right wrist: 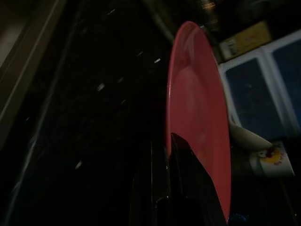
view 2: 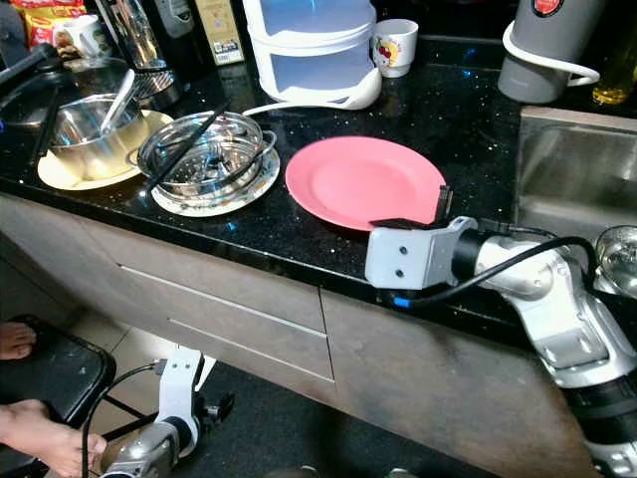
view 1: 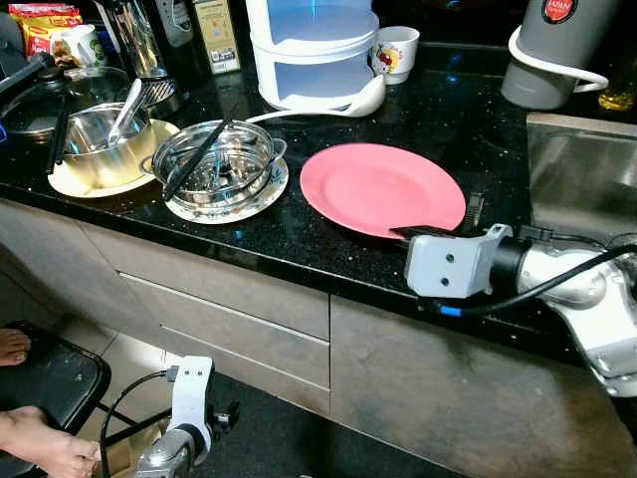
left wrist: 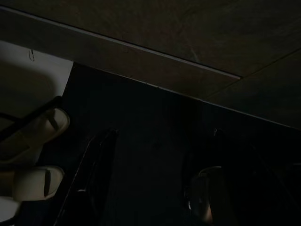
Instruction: Kitchen organization
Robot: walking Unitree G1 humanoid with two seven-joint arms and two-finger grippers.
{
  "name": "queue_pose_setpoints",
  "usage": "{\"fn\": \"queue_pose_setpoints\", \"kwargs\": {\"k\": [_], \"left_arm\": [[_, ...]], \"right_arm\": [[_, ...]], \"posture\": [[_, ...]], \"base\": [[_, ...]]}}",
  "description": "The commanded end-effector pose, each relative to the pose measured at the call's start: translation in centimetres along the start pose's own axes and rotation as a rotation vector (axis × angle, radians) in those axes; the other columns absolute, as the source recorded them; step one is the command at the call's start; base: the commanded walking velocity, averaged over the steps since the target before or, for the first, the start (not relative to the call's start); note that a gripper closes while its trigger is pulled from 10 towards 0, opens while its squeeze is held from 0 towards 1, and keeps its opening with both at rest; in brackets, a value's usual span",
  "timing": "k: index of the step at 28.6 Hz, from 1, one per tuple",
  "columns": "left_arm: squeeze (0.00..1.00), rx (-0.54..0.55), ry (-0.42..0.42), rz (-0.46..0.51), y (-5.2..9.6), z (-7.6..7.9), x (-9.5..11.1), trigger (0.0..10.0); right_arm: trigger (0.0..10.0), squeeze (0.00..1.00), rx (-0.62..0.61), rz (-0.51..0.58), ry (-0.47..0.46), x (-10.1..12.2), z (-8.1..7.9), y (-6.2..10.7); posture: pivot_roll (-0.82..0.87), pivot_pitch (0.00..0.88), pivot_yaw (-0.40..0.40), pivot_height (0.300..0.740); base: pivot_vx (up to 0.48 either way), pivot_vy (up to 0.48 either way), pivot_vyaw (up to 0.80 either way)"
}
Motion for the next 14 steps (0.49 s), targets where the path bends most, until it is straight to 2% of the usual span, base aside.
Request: {"fn": "queue_pose_setpoints", "kwargs": {"k": [1, 2, 3, 4, 8, 11, 12, 14], "left_arm": [[0.00, 0.008, -0.001, -0.017, 0.2, -0.4, -0.5, 10.0], [0.00, 0.008, -0.001, -0.017, 0.2, -0.4, -0.5, 10.0], [0.00, 0.008, -0.002, -0.018, 0.2, -0.4, -0.5, 10.0], [0.00, 0.008, -0.002, -0.018, 0.2, -0.4, -0.5, 10.0], [0.00, 0.008, -0.003, -0.017, 0.3, -0.4, -0.5, 10.0], [0.00, 0.008, -0.003, -0.017, 0.3, -0.4, -0.5, 10.0], [0.00, 0.008, -0.003, -0.017, 0.3, -0.4, -0.5, 10.0], [0.00, 0.008, -0.003, -0.017, 0.3, -0.4, -0.5, 10.0]], "right_arm": [[0.0, 0.00, -0.055, 0.013, -0.045, -0.1, 0.7, 0.0], [0.0, 0.00, -0.055, 0.013, -0.045, -0.1, 0.7, 0.0], [0.0, 0.00, -0.122, 0.057, -0.104, 0.4, 1.5, 0.0], [0.0, 0.00, -0.122, 0.057, -0.104, 0.4, 1.5, 0.0], [0.0, 0.00, -0.437, 0.345, -0.435, 2.9, 6.3, 0.8], [0.0, 0.00, -0.437, 0.345, -0.435, 2.9, 6.3, 0.8], [0.0, 0.00, -0.483, 0.410, -0.492, 3.4, 7.2, 1.1], [0.0, 0.00, -0.483, 0.410, -0.492, 3.4, 7.2, 1.1]], "posture": [[-0.04, 0.102, 0.066, 0.740], [-0.04, 0.102, 0.066, 0.740], [-0.04, 0.102, 0.066, 0.740], [-0.04, 0.102, 0.066, 0.740], [-0.04, 0.103, 0.070, 0.740], [-0.04, 0.103, 0.070, 0.740], [-0.04, 0.104, 0.069, 0.740], [-0.04, 0.104, 0.069, 0.740]], "base": [[0.000, 0.000, 0.00], [0.000, 0.000, 0.00], [0.000, 0.000, 0.00], [0.000, 0.000, 0.00], [0.000, 0.000, 0.00], [0.000, 0.000, 0.00], [0.000, 0.000, 0.00], [0.000, 0.000, 0.00]]}}
Point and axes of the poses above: a point about 5 cm out from each wrist's last joint towards the gripper, its own y axis pointing back from the gripper into the wrist, its own x axis along the axis of the wrist's last joint, z = x × y, the point moved 1 cm from there along -y, pointing out of the wrist towards the gripper, and after that the axes turned 2 degrees about y, right-handed, at the moved point
